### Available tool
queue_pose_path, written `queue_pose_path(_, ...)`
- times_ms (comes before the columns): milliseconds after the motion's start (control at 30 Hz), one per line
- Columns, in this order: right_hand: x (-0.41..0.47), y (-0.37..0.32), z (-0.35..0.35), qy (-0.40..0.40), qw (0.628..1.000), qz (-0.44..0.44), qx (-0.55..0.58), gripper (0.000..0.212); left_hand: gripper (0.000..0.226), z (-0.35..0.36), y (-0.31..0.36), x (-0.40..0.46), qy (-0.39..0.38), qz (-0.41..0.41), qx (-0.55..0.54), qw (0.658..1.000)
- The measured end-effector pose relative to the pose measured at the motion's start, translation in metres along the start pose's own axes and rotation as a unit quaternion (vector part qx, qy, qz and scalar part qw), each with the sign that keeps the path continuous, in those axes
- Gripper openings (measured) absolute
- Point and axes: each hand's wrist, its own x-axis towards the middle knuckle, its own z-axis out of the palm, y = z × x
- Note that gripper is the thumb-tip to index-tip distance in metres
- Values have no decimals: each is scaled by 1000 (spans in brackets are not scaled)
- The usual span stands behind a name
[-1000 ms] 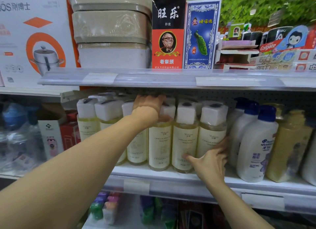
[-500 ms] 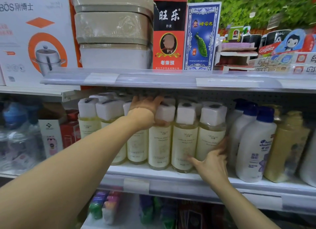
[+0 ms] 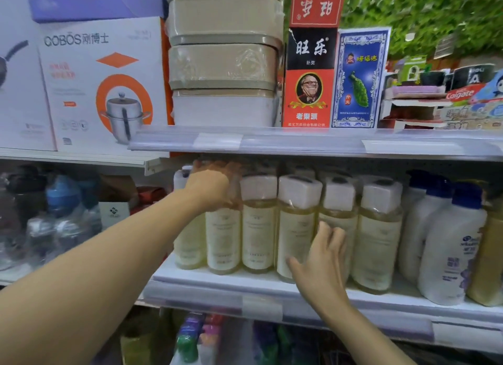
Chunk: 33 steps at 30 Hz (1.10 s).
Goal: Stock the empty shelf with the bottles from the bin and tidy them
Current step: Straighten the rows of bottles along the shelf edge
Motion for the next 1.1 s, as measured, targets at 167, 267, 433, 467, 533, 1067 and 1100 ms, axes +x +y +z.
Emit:
queue_pose_path(167, 5, -42, 17, 26, 999, -35, 15, 72, 99, 1, -46, -2, -6, -1, -14, 1000)
queue_pose_path(267, 17, -62, 17, 69, 992, -106, -16, 73, 106, 6, -63, -4, -26, 7, -3, 1000)
queue_pose_path(433, 51, -87, 12, -30, 970, -149, -189, 81, 110, 23, -67, 0, -16, 15, -1, 1000)
queue_pose_path(467, 58, -91, 11, -39, 964, -156, -211, 79, 109, 24, -66, 1, -7, 18, 9, 1000)
queue_pose_path(533, 69, -102, 7, -39, 954, -169, -244, 73, 106, 24, -67, 4, -1, 19, 24, 1000)
queue_pose_path(1067, 102, -120, 10, -128, 946, -111, -278, 47, 99, 33, -72, 7, 46, 37, 15, 998)
queue_pose_path(1100, 100, -118, 10, -125, 944, -116, -282, 48, 101, 34, -73, 5, 60, 42, 2, 997)
